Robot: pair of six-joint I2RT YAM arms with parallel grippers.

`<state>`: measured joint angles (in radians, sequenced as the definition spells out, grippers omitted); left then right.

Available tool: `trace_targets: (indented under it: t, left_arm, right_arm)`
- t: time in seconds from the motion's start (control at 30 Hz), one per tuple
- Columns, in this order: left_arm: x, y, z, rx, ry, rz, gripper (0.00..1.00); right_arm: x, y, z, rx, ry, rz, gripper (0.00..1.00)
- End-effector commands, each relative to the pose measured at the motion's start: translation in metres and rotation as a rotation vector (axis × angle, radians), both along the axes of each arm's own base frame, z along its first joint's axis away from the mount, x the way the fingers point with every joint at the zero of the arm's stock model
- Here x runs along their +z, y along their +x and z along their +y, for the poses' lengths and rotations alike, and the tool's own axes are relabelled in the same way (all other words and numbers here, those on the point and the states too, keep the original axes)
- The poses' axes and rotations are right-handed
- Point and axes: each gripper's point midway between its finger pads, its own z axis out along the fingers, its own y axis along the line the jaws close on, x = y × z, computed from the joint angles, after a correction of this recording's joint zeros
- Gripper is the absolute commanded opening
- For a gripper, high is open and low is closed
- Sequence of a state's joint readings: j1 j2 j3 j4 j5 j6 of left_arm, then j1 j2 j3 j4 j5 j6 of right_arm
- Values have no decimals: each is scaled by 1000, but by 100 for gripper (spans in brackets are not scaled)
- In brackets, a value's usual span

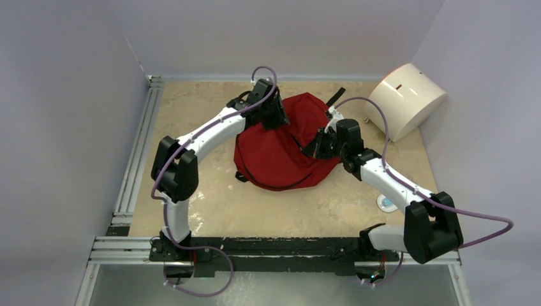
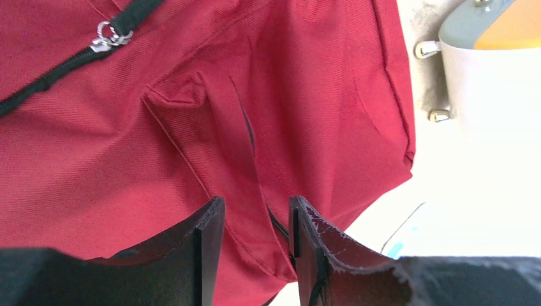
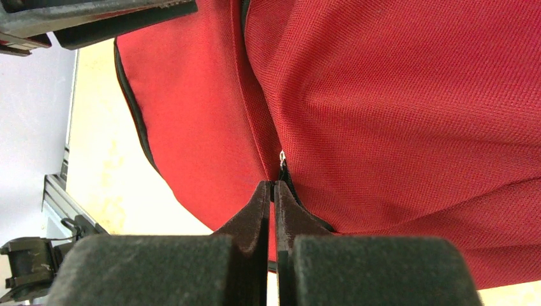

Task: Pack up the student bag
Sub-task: Zip the student bag at the center of the board.

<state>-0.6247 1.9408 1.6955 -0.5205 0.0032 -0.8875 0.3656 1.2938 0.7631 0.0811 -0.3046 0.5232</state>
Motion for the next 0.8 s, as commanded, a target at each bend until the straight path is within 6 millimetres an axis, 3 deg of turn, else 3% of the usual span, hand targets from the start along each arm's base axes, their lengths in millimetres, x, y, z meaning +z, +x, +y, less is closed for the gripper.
trace_targets:
  t: [0.0, 0.23, 0.77]
  left_arm:
    - [22, -3, -17, -32, -86, -21, 41]
    - [9, -3, -25, -47, -96, 4, 40]
    - [-13, -11, -19, -37, -68, 52, 40]
  right_arm:
    - [12, 5, 2, -6, 16, -48, 0]
    - [11, 4, 1, -8, 17, -46, 0]
    - [14, 2, 0, -15, 17, -54, 0]
